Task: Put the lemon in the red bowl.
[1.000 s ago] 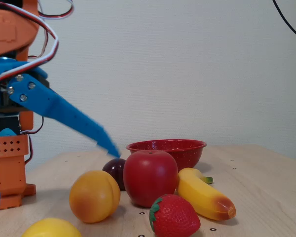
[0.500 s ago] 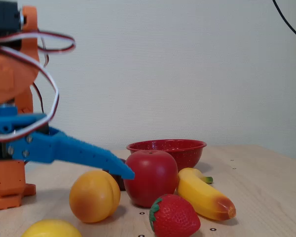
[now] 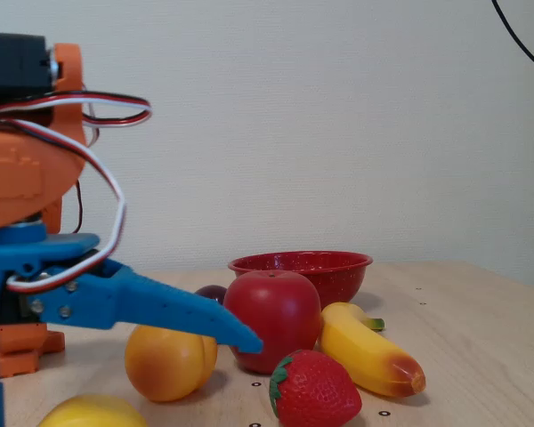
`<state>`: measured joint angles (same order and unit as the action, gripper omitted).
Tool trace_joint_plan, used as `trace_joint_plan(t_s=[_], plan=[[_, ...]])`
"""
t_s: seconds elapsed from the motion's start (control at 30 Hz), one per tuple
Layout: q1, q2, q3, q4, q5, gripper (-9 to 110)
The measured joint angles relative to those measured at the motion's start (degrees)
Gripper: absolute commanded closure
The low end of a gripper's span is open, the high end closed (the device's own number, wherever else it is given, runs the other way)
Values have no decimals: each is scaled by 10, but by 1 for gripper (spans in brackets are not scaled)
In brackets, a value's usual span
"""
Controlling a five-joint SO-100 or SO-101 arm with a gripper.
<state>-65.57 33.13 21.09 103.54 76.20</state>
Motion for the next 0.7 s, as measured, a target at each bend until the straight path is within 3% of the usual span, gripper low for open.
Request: trace_joint_plan(t_s=[0.7], plan=[[24, -49, -21, 0, -1, 34]])
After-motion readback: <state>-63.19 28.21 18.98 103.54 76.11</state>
